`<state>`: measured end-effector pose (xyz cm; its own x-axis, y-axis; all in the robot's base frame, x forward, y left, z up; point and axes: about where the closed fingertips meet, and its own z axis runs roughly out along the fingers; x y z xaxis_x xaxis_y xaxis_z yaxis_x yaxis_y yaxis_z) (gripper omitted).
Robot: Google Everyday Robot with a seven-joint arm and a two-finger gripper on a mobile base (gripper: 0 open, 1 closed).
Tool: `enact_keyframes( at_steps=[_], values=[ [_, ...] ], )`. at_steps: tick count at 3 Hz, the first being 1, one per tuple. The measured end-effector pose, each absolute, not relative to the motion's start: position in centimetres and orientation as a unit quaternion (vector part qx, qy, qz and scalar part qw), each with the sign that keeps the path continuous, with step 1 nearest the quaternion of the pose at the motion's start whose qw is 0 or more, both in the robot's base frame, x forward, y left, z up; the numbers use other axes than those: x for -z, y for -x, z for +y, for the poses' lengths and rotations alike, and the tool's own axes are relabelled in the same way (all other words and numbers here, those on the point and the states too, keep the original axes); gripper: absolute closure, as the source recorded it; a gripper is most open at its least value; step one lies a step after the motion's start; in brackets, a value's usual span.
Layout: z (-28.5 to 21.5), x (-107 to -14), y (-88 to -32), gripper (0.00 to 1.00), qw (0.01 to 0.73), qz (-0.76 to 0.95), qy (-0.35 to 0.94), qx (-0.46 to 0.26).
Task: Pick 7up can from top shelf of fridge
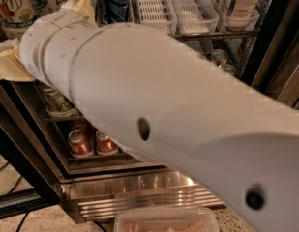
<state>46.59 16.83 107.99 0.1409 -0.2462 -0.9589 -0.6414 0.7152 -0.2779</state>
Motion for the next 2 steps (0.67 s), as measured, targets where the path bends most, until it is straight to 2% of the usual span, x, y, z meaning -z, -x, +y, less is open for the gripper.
enact_keyframes(
  at_steps=[1,2],
  values=[
    [17.36,-108.31,-46.13,0.0,0.671,0.638,0.347,-0.152],
    [17.06,-108.51,-46.81,0.12,0.677,0.636,0.341,-0.144]
  ],
)
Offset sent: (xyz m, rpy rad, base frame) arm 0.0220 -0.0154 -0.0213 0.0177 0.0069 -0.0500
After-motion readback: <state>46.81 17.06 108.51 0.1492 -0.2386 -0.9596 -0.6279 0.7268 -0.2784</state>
